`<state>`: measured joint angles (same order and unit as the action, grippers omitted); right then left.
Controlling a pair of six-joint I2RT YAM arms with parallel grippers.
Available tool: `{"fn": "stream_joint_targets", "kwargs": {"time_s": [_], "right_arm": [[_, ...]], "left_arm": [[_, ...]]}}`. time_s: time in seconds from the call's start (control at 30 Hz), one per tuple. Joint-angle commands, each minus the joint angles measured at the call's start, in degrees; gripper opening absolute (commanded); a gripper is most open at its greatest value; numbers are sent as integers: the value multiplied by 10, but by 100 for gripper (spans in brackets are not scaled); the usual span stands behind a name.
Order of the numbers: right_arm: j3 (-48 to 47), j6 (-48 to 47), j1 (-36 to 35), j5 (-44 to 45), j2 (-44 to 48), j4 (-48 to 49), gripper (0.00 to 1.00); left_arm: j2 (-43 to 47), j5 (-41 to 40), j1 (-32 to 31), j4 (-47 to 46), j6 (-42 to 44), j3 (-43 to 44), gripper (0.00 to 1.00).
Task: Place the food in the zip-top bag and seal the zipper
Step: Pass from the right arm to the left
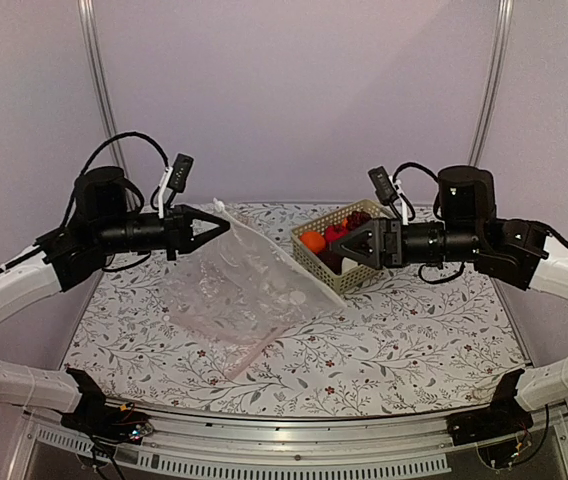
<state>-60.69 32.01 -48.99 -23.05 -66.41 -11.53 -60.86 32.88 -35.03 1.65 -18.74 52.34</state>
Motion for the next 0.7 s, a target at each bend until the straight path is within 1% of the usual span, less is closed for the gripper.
{"fn": "stream_joint_targets", "kwargs": {"time_s": [0.0, 0.1, 0.2, 0.27, 0.37, 0.47, 0.53, 0.57, 0.67], "right_arm": [[-51, -52, 1, 71, 28, -126, 72], [-85, -78, -9, 103, 28, -172, 74], [-121, -98, -34, 139, 10, -206, 75], [-141, -108, -55, 165, -7, -213, 74], [-169, -117, -85, 201, -42, -213, 73], [-200, -128, -109, 225, -85, -212, 69], [-225, -131, -120, 228, -115, -213, 66], [-236, -130, -124, 246, -127, -212, 64], [-268, -128, -139, 259, -172, -212, 60]], "left_arm": [[-44, 74, 1, 107, 67, 50, 0], [-83, 107, -8, 153, 99, 91, 0], [-125, 119, -24, 210, 138, 141, 0], [-158, 126, -33, 237, 155, 174, 0], [-194, 131, -36, 259, 153, 199, 0], [-210, 132, -42, 259, 158, 197, 0], [-210, 131, -46, 242, 162, 181, 0], [-209, 132, -46, 231, 161, 171, 0], [-206, 145, -47, 205, 155, 150, 0]]}}
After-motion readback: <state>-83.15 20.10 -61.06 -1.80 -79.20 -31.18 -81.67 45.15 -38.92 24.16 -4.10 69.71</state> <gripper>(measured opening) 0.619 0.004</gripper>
